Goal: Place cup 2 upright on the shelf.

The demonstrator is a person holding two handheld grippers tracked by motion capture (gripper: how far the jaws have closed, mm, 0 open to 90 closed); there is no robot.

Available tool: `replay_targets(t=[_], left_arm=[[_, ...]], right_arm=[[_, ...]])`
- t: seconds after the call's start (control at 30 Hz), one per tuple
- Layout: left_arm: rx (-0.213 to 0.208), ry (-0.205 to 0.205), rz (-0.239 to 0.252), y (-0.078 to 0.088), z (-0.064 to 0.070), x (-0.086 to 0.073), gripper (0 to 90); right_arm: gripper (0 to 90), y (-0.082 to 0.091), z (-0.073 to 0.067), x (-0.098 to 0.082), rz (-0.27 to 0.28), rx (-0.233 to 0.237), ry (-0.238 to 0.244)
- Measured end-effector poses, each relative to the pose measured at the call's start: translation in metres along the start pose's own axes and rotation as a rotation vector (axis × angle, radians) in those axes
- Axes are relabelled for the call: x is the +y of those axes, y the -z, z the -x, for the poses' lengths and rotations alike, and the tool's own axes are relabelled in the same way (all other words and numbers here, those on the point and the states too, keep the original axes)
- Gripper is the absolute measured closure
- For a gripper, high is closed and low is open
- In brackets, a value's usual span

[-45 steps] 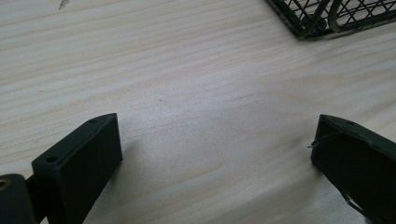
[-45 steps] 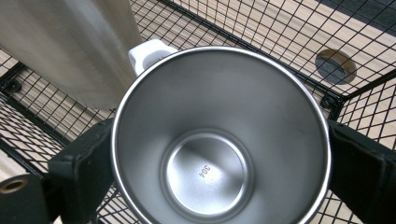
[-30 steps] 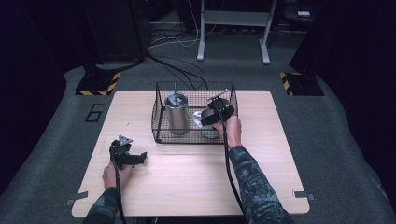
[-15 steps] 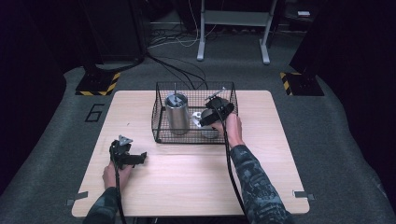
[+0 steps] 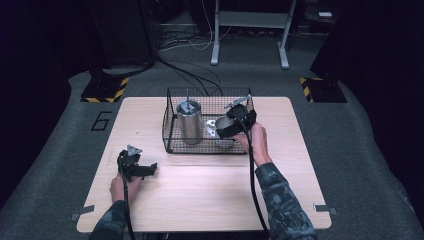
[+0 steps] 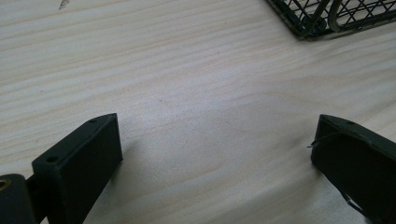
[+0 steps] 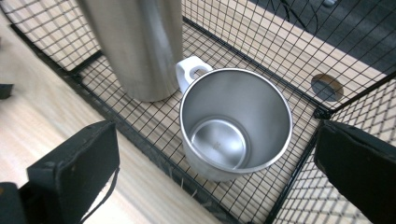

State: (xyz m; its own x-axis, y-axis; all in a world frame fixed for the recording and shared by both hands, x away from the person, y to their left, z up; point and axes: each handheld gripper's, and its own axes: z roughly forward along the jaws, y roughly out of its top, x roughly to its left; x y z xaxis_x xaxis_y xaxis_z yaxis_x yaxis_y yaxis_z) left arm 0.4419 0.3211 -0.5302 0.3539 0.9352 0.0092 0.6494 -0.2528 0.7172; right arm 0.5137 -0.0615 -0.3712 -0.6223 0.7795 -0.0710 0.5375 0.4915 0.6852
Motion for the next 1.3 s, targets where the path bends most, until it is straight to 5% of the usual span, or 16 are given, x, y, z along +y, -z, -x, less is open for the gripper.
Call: replay_targets(t=[0.63, 0.9, 1.3], left_arm=[[0.000, -0.002, 0.000, 0.000, 0.000, 0.000, 1.7], [0.000, -0.002, 0.000, 0.000, 0.000, 0.000, 1.7], [0.000, -0.002, 0.000, 0.000, 0.000, 0.000, 1.7]], right_arm=[[1.1, 0.063, 0.004, -0.071, 0.064, -0.061, -0.017], [1.4, 0.067, 0.018, -0.115, 0.053, -0.093, -0.066], [1.1, 0.048, 0.038, -0.198, -0.010, -0.182, -0.206]])
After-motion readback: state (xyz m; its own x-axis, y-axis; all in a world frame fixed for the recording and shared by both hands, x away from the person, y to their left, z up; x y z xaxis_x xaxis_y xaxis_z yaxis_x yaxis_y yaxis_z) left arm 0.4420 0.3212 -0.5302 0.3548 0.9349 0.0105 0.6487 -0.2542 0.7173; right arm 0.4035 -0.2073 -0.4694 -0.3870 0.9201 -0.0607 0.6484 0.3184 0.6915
